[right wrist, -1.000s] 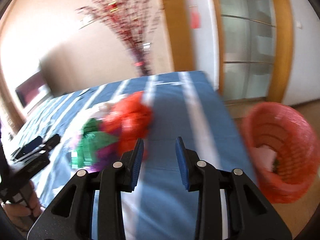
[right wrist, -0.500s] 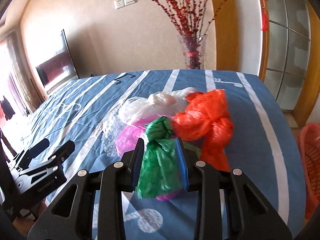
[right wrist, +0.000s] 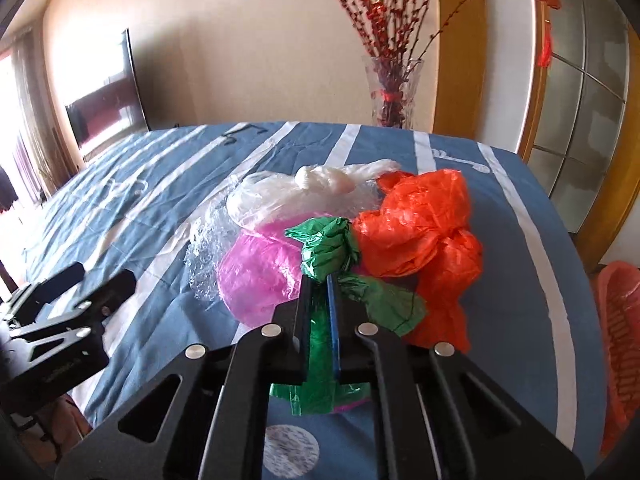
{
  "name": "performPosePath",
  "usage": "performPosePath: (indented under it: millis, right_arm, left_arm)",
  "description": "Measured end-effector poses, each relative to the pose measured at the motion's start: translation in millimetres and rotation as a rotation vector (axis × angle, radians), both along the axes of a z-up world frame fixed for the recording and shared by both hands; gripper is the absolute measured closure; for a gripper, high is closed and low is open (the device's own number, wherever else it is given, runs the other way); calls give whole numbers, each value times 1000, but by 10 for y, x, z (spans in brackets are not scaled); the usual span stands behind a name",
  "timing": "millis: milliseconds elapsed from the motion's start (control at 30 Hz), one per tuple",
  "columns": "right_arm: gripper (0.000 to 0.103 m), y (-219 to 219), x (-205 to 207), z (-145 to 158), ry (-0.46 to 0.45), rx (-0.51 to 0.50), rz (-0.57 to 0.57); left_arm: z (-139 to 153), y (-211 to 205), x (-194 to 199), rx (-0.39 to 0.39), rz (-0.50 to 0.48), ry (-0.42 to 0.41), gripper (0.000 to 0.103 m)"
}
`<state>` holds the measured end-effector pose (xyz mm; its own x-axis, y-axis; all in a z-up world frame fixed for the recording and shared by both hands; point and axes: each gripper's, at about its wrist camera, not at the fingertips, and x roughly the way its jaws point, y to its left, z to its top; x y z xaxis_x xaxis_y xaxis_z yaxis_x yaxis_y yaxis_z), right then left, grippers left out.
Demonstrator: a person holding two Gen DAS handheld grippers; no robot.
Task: Collect trash
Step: 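Grasp the green bag with the right tool and lift it, then grasp the red bag with the left tool while the right tool carries the green bag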
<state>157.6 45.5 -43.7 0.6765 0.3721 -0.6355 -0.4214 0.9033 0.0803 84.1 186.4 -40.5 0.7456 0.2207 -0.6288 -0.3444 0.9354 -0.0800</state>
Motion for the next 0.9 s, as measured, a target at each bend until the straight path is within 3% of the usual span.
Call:
performPosePath:
  millis: [500, 900]
  right_arm:
    - [96, -832, -224, 409, -81, 171, -125]
    - [96, -1431, -281, 461, -125, 179, -278]
  left_arm:
    - [80, -504, 208, -36, -157, -15, 19]
    - [164, -1092, 532, -47, -321, -11, 22]
